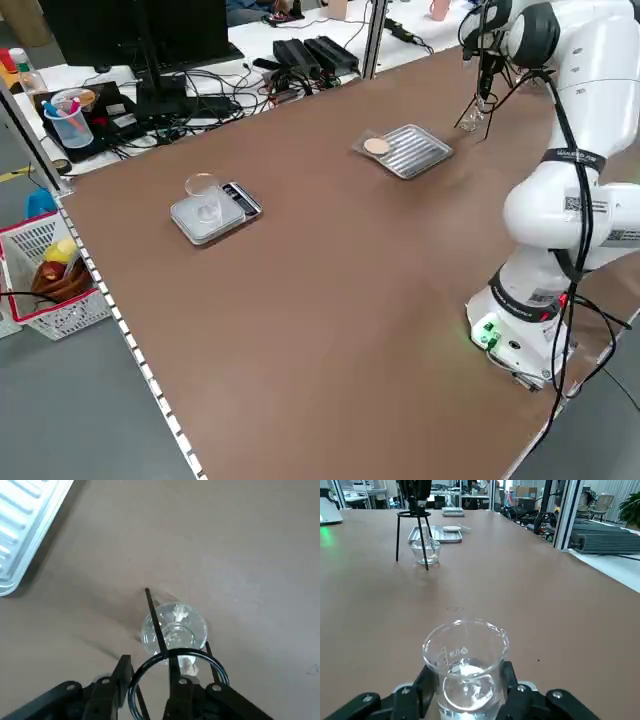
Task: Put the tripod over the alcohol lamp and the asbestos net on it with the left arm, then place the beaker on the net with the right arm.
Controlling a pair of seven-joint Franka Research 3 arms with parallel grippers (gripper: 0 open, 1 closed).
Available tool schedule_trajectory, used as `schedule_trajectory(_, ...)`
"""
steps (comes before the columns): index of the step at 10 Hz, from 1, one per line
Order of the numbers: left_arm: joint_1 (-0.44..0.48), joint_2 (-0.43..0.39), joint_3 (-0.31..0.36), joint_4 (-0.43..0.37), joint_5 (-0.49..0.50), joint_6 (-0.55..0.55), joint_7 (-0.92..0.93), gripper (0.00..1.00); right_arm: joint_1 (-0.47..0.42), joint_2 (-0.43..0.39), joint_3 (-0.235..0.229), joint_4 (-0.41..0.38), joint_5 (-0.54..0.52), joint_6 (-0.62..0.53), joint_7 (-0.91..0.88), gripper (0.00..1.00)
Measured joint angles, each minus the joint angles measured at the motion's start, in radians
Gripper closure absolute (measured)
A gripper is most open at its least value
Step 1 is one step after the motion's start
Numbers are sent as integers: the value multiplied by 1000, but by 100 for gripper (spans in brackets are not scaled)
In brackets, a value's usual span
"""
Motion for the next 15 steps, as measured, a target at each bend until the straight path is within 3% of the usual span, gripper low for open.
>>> schedule_trajectory(8, 35, -79, 1, 21, 0, -109, 0, 57, 12, 0, 0, 0, 0, 0, 1, 42)
schedule_trajectory(11, 147, -138, 6, -2, 1, -149, 89, 57, 13, 0, 0, 0, 0, 0, 2, 42)
schedule_trajectory(14, 328, -204, -13, -110, 0, -151, 335, 57, 14, 0, 1, -1, 1, 0, 3, 42)
schedule_trajectory(15, 420, -228, -53, -153, -1, -151, 451, 57, 14, 0, 2, -1, 1, 0, 3, 42)
